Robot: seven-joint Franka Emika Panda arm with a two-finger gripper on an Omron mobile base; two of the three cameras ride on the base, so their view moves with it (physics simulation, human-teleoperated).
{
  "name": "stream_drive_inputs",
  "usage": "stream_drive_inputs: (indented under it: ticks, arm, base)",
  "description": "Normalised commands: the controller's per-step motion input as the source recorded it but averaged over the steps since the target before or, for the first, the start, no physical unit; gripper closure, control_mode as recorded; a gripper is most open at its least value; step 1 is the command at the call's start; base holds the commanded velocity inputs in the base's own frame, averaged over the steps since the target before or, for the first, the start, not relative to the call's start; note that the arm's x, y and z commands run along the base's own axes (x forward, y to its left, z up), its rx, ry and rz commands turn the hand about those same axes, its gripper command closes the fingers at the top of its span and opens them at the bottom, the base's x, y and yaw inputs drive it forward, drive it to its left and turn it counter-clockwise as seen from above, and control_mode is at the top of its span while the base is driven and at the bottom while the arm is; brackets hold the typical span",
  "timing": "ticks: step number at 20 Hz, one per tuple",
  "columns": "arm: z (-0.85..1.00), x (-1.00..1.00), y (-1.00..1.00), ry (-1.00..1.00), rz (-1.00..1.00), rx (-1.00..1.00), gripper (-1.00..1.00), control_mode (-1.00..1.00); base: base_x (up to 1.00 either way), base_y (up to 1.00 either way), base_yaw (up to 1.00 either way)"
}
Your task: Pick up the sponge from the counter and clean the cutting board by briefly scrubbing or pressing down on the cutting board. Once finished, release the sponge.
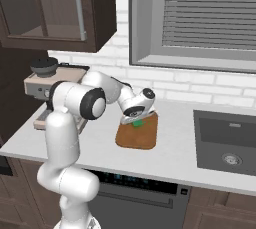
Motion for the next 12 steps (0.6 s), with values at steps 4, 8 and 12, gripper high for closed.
stream_drive_inputs:
  ticks: [4,8,12]
  arm:
    - [-0.89,-0.25,0.78,0.05,0.11,0.0,1.0,-1.0]
    - [-0.54,-0.06,0.65,0.07,0.08,0.0,1.0,-1.0]
    - [0.14,-0.44,0.46,-0.05,0.06,0.0,1.0,-1.0]
  base:
    - [0.0,0.0,0.0]
    - [0.0,0.0,0.0]
    - [0.0,0.0,0.0]
